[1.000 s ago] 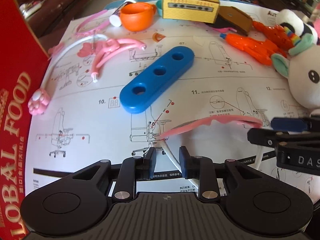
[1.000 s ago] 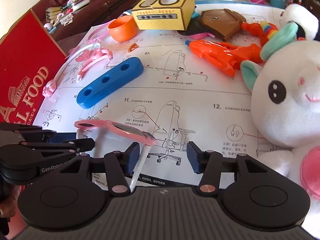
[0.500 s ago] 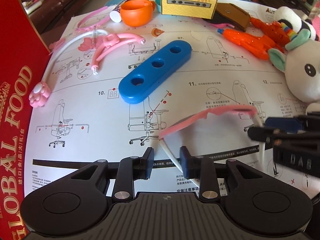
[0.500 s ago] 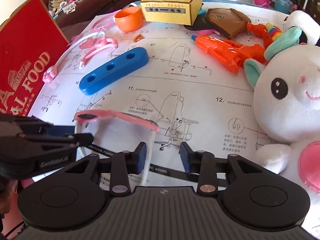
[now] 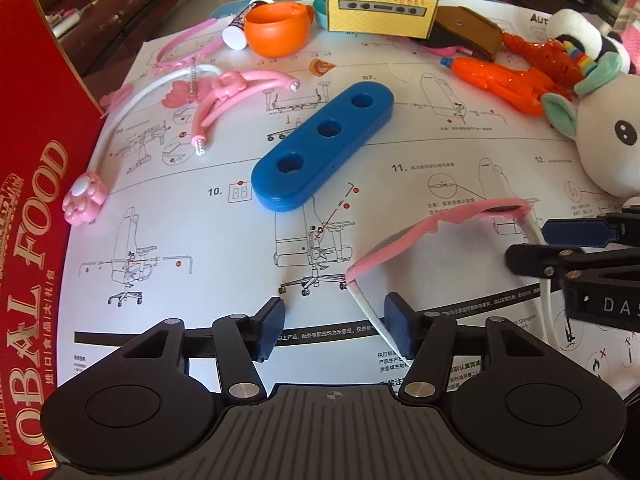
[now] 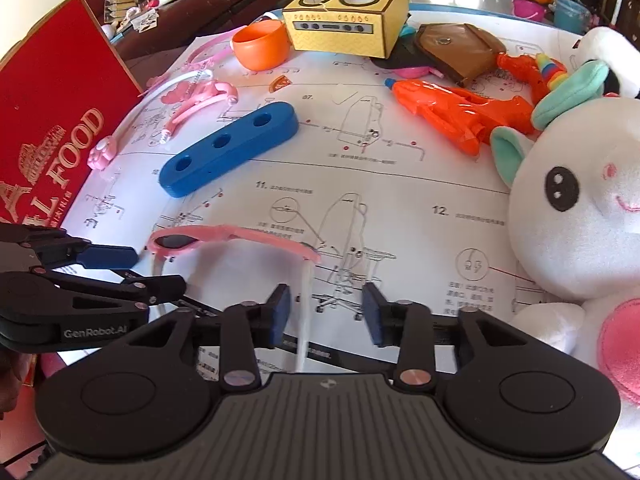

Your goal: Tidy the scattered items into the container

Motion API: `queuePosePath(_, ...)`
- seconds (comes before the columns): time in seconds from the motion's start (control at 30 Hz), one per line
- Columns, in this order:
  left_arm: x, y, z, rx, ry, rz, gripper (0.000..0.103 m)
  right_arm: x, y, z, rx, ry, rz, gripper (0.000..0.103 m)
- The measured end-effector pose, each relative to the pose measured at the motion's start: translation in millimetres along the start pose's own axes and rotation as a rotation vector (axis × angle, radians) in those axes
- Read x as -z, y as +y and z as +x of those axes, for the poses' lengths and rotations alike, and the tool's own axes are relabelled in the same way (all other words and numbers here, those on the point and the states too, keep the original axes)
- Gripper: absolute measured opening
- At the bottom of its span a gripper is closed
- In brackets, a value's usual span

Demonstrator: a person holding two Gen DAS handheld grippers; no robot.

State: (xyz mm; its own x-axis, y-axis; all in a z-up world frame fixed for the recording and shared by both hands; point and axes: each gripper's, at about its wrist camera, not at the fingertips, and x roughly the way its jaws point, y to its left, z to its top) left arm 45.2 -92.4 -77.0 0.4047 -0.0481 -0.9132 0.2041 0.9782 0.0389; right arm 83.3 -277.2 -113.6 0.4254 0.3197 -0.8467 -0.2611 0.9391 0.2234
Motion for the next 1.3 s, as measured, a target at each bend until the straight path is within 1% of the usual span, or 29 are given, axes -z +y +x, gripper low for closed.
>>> queuePosePath(0.03, 1, -1, -1, 0.011, -0.008, 0.008, 0.043, 0, 1, 1, -0.012, 0.002, -0.001, 0.058)
queuePosePath(0.07, 2, -2, -2, 0.013, -0.017, 0.018, 0.03, 0, 4, 1, -0.011, 0.002, -0.01, 0.061)
queuePosePath(0.1, 2, -4, -3, 0.016, -0.023, 0.03, 0.024, 1, 7, 2, 0.001, 0.001, -0.024, 0.061)
queuePosePath(0.13, 3, -5, -3, 0.019, -0.028, 0.038, 0.014, 2, 9, 2, 0.012, -0.001, -0.039, 0.061)
queuePosePath(0.17, 3, -5, -4, 0.018, -0.031, 0.039, 0.009, 3, 11, 3, 0.023, -0.005, -0.049, 0.061)
queuePosePath(0.27, 4, -1, -4, 0.035, -0.04, 0.033, 0.009, 4, 10, 2, 0.037, -0.018, -0.024, 0.057)
queuePosePath(0.37, 5, 4, -4, 0.059, -0.043, 0.018, 0.009, 1, 7, 2, 0.032, -0.016, 0.012, 0.057)
queuePosePath(0.43, 4, 5, -3, 0.069, -0.041, 0.012, 0.01, 0, 9, 3, 0.041, -0.012, 0.006, 0.057)
queuePosePath(0.47, 3, 6, -3, 0.074, -0.04, 0.008, 0.017, 1, 11, 3, 0.048, -0.011, -0.003, 0.057)
queuePosePath(0.53, 2, 9, -3, 0.081, -0.038, -0.007, 0.018, 2, 15, 4, 0.055, -0.008, -0.026, 0.057)
queuePosePath(0.6, 0, 10, -2, 0.086, -0.035, -0.01, 0.021, 3, 18, 4, 0.051, -0.003, -0.043, 0.057)
queuePosePath(0.63, -1, 10, -1, 0.091, -0.034, -0.007, 0.032, 3, 20, 4, 0.049, 0.001, -0.057, 0.057)
queuePosePath(0.67, -2, 9, -1, 0.099, -0.033, -0.002, 0.037, 3, 23, 5, 0.052, 0.007, -0.077, 0.057)
queuePosePath(0.7, -3, 7, -1, 0.099, -0.033, 0.005, 0.039, 3, 25, 5, 0.06, 0.012, -0.097, 0.058)
queuePosePath(0.77, -2, 1, -1, 0.09, -0.037, 0.029, 0.047, 3, 29, 6, 0.072, 0.016, -0.114, 0.058)
queuePosePath(0.8, -1, -3, -1, 0.079, -0.042, 0.042, 0.048, 3, 30, 6, 0.077, 0.015, -0.114, 0.059)
queuePosePath(0.9, 3, -9, -1, 0.051, -0.059, 0.065, 0.045, 3, 32, 7, 0.088, 0.014, -0.122, 0.058)
queuePosePath(0.93, 3, -9, -1, 0.051, -0.059, 0.064, 0.045, 4, 33, 7, 0.098, 0.012, -0.132, 0.056)
queuePosePath(0.97, 2, -9, -1, 0.052, -0.058, 0.065, 0.045, 4, 34, 7, 0.114, 0.009, -0.143, 0.05)
queuePosePath(1.0, 2, -9, -1, 0.052, -0.056, 0.068, 0.045, 4, 34, 7, 0.122, 0.005, -0.145, 0.046)
queuePosePath(1.03, 1, -9, -1, 0.05, -0.055, 0.073, 0.045, 4, 33, 7, 0.121, 0.003, -0.136, 0.045)
queuePosePath(1.1, 1, -9, -1, 0.05, -0.055, 0.074, 0.041, 2, 31, 7, 0.126, -0.001, -0.119, 0.038)
queuePosePath(1.17, 0, -10, -1, 0.046, -0.057, 0.074, 0.028, 2, 30, 7, 0.127, 0.0, -0.108, 0.035)
queuePosePath(1.2, 0, -10, -1, 0.047, -0.058, 0.074, 0.026, 2, 29, 7, 0.128, -0.001, -0.101, 0.032)
queuePosePath(1.3, 0, -9, -1, 0.047, -0.061, 0.075, 0.02, 2, 29, 6, 0.128, 0.003, -0.093, 0.032)
